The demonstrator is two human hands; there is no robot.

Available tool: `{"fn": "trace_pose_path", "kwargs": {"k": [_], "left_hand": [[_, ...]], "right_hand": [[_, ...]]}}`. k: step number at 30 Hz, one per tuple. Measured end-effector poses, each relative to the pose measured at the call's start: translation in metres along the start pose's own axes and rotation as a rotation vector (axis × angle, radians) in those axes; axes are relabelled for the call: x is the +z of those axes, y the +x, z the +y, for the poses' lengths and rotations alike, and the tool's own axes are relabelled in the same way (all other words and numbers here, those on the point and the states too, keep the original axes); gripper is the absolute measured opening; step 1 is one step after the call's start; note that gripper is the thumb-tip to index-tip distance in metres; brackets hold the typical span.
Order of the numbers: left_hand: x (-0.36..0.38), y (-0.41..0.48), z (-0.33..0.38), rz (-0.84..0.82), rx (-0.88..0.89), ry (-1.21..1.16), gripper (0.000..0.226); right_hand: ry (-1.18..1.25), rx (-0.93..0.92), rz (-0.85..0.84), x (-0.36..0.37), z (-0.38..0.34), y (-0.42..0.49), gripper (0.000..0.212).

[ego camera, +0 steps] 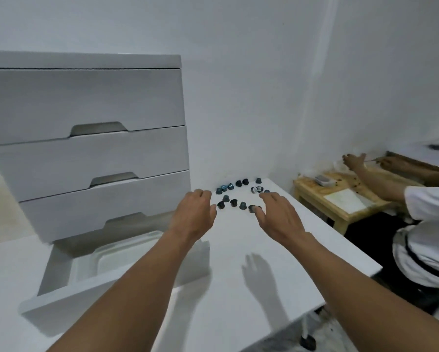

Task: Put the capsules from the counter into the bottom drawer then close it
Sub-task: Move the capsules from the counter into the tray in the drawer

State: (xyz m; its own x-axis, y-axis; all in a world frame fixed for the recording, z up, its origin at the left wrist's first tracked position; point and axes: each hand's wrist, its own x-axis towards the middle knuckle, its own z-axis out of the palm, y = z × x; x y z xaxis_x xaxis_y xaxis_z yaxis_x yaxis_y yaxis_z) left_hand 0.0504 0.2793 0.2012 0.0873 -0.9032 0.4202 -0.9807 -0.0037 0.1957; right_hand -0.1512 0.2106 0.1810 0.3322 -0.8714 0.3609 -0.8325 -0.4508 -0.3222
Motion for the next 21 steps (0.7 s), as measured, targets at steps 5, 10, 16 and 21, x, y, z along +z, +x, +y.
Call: {"fn": "trace_pose_path", "kwargs": {"k": [5,10,16,21], "left_hand": [[0.041,0.039,0.059,-0.021,0.014,-0.021,0.031],[0.095,0.082,0.129,-0.032,-0.022,-0.075,0.029],[0.144,0.121,0.177,-0.089,-0.058,-0.064,0.030],[0.177,0.151,0.182,-0.148,-0.086,-0.056,0.029]], "right_hand": [[-0.027,0.052,-0.020,-0.016,0.079,0.009,0.038],[-0.032,0.075,-0.065,-0.026,0.165,0.031,0.038],[-0.011,0.031,-0.138,-0.027,0.230,0.069,0.037],[0.021,-0.024,-0.201,-0.002,0.253,0.104,0.040]]}}
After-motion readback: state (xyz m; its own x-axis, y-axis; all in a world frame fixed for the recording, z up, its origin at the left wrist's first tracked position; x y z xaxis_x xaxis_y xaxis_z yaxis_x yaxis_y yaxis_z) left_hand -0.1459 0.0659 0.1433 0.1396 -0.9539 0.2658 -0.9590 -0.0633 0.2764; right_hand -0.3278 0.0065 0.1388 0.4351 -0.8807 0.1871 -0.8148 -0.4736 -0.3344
